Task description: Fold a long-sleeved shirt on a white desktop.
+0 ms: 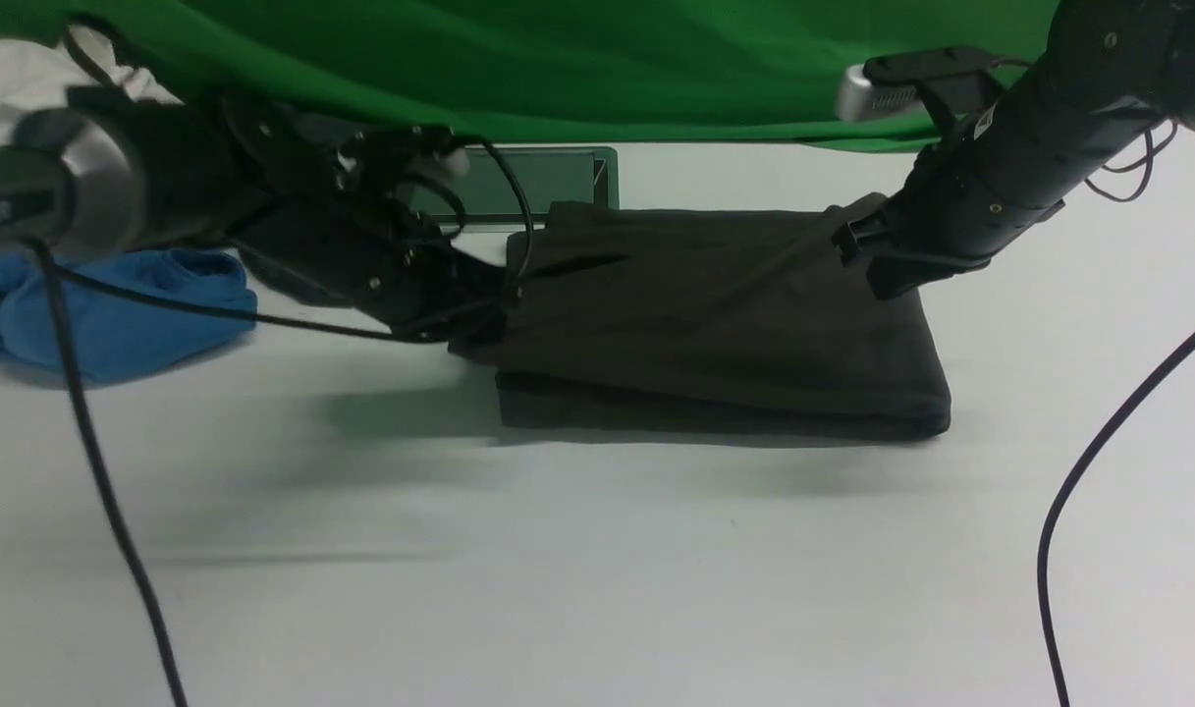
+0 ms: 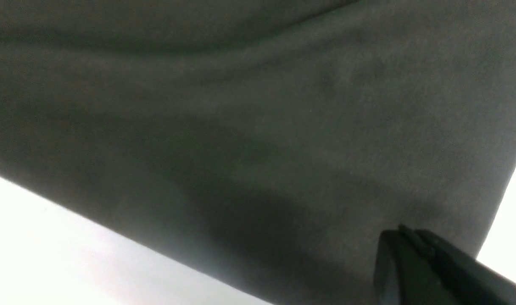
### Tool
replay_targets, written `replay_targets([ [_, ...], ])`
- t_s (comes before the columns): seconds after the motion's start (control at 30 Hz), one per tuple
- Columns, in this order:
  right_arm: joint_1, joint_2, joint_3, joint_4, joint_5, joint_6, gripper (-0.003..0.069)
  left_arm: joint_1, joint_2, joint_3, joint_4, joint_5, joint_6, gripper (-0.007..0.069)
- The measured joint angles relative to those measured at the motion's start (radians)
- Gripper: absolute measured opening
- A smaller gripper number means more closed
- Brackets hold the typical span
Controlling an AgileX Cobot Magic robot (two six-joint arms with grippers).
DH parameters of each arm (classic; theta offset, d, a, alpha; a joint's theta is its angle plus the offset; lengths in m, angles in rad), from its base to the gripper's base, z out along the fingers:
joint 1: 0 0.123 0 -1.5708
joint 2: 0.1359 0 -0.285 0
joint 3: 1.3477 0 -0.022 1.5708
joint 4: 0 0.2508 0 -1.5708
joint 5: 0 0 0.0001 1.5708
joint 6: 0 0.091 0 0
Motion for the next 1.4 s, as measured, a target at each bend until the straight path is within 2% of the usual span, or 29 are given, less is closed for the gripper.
replay_targets([
  [0.23, 0.000, 0.000, 0.000, 0.000, -0.022, -0.007, 0.0028, 0.000, -0.082, -0.001, 0.027, 0.098, -0.020, 0.0037],
  [0.43, 0.000, 0.000, 0.000, 0.000, -0.032, -0.007, 0.0035, 0.000, -0.055, -0.001, 0.130, 0.160, -0.053, 0.0041],
  [0.53, 0.000, 0.000, 0.000, 0.000, -0.032, -0.005, 0.0074, 0.000, -0.024, -0.001, 0.187, 0.163, -0.055, 0.0067],
  [0.63, 0.000, 0.000, 0.000, 0.000, -0.038, 0.016, 0.0175, 0.000, -0.004, -0.001, 0.221, 0.169, -0.055, 0.0139],
  [0.73, 0.000, 0.002, -0.009, 0.000, -0.043, 0.023, 0.0318, 0.000, 0.001, -0.001, 0.254, 0.176, -0.061, 0.0257],
  [0.77, 0.000, 0.009, -0.022, 0.000, -0.043, 0.023, 0.0367, 0.000, 0.001, -0.001, 0.262, 0.177, -0.077, 0.0325],
  [0.8, 0.000, 0.011, -0.028, 0.000, -0.043, 0.023, 0.0379, 0.000, 0.001, -0.001, 0.264, 0.177, -0.082, 0.0336],
  [0.83, 0.000, 0.022, -0.049, 0.000, -0.043, 0.023, 0.0402, 0.000, -0.001, -0.001, 0.279, 0.179, -0.100, 0.0406],
  [0.87, 0.000, 0.026, -0.062, 0.000, -0.043, 0.023, 0.0407, 0.000, -0.003, -0.001, 0.286, 0.181, -0.108, 0.0426],
  [0.93, 0.000, 0.062, -0.125, 0.000, -0.049, 0.023, 0.0386, 0.000, -0.030, -0.001, 0.310, 0.198, -0.145, 0.0528],
  [1.0, 0.000, 0.089, -0.153, 0.000, -0.064, 0.020, 0.0358, 0.000, -0.055, -0.001, 0.314, 0.199, -0.162, 0.0554],
  [1.03, -0.001, 0.114, -0.184, 0.000, -0.086, 0.014, 0.0315, -0.001, -0.090, -0.005, 0.315, 0.191, -0.176, 0.0559],
  [1.13, -0.015, 0.188, -0.238, 0.000, -0.157, 0.012, 0.0211, -0.016, -0.163, -0.011, 0.288, 0.112, -0.137, 0.0491],
  [1.23, -0.037, 0.274, -0.283, 0.002, -0.204, 0.010, 0.0122, -0.060, -0.190, -0.016, 0.211, 0.005, -0.004, 0.0274],
  [1.27, -0.038, 0.279, -0.286, 0.002, -0.205, 0.010, 0.0118, -0.066, -0.187, -0.016, 0.195, -0.004, 0.011, 0.0241],
  [1.3, -0.049, 0.318, -0.302, 0.002, -0.213, 0.009, 0.0092, -0.087, -0.169, -0.016, 0.167, -0.022, 0.058, 0.0131],
  [1.33, -0.056, 0.348, -0.311, 0.002, -0.217, 0.008, 0.0080, -0.105, -0.144, -0.016, 0.161, -0.026, 0.084, 0.0066],
  [1.4, -0.060, 0.375, -0.316, 0.002, -0.219, 0.008, 0.0074, -0.114, -0.113, -0.016, 0.163, -0.028, 0.098, 0.0036],
])
